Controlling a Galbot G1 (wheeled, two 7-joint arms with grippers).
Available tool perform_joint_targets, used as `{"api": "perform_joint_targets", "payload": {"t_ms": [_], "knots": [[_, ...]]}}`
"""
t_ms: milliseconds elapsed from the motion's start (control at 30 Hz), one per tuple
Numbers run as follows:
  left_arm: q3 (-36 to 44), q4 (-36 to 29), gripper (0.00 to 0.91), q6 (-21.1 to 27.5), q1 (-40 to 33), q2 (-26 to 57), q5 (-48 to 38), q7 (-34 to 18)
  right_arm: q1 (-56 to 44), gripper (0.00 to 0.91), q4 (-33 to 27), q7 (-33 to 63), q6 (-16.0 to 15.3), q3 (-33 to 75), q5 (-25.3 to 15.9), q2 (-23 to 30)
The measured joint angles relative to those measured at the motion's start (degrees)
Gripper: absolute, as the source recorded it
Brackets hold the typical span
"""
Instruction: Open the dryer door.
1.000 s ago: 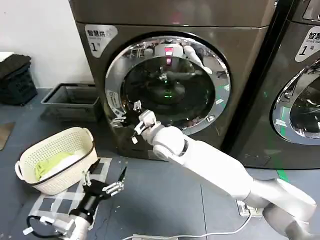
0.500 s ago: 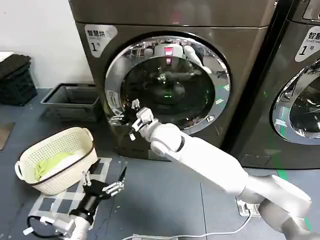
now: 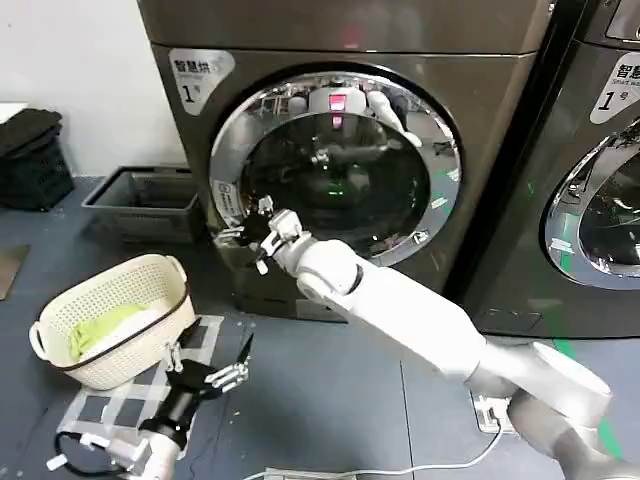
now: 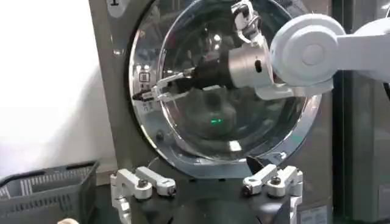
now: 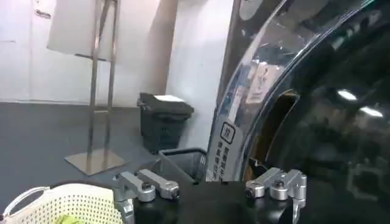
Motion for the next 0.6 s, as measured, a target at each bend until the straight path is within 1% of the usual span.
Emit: {"api": "perform_joint_targets", "payload": {"t_ms": [233, 600], "knots": [[0.03, 0.15, 0.907, -0.03, -0.09, -0.01, -0.03, 0.01, 0.61, 0.907, -1.69, -3.22, 0.85, -0.44, -0.01, 0.12], [0.07, 0.15, 0.907, -0.04, -0.03, -0.04, -0.04, 0.01, 1.84, 0.907, -5.37, -6.87, 2.12, -1.04, -0.19, 1.69]]}}
